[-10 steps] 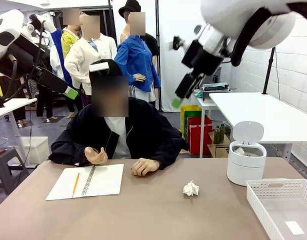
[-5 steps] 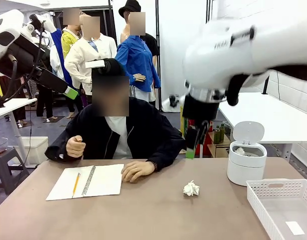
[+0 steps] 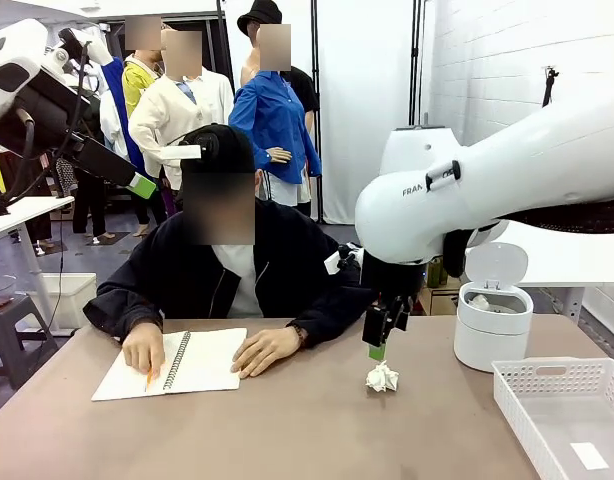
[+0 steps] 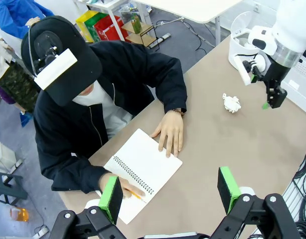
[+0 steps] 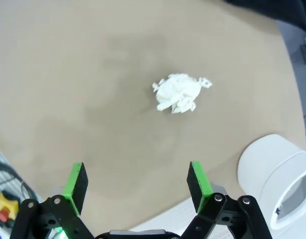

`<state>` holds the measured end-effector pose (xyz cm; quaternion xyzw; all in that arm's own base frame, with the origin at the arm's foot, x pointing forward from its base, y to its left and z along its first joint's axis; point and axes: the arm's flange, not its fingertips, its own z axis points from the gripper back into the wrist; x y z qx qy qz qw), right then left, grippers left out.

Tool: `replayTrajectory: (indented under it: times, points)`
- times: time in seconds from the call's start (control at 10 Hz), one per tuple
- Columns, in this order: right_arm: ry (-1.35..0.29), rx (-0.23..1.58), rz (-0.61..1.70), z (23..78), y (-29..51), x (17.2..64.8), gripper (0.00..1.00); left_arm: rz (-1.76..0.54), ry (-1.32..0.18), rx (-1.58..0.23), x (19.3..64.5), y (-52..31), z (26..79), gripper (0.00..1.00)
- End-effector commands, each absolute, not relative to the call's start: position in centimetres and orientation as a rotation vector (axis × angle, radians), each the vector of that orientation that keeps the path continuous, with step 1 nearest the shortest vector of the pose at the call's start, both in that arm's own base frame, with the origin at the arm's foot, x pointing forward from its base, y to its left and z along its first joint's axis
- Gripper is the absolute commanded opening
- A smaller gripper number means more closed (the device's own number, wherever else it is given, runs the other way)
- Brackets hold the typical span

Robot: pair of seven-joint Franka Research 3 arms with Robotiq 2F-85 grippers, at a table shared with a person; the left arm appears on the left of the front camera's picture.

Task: Sort the paper based on its condition.
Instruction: If a person hands you a paper, place it in the Organizing basket , and if it's crumpled, put it in the Trash can.

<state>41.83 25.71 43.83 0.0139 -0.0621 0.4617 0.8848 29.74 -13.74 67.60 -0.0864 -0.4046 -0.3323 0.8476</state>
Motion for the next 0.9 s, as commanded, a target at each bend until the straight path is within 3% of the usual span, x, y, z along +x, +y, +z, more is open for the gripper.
replayTrajectory:
  times: [0.0, 0.5, 0.8]
  points:
    - [-0.098, 0.026, 0.994, 44.5, 25.5, 41.3, 1.00, -0.699, -0.857, -0.188, 29.8, -13.6, 67.6, 1.00]
    - [-0.107, 0.027, 0.971, 44.1, 25.6, 41.3, 1.00, -0.699, -0.857, -0.188, 29.8, -13.6, 67.6, 1.00]
    - [-0.064, 0.068, 0.777, 39.6, 27.5, 44.9, 1.00, -0.699, -0.857, -0.188, 29.8, -13.6, 67.6, 1.00]
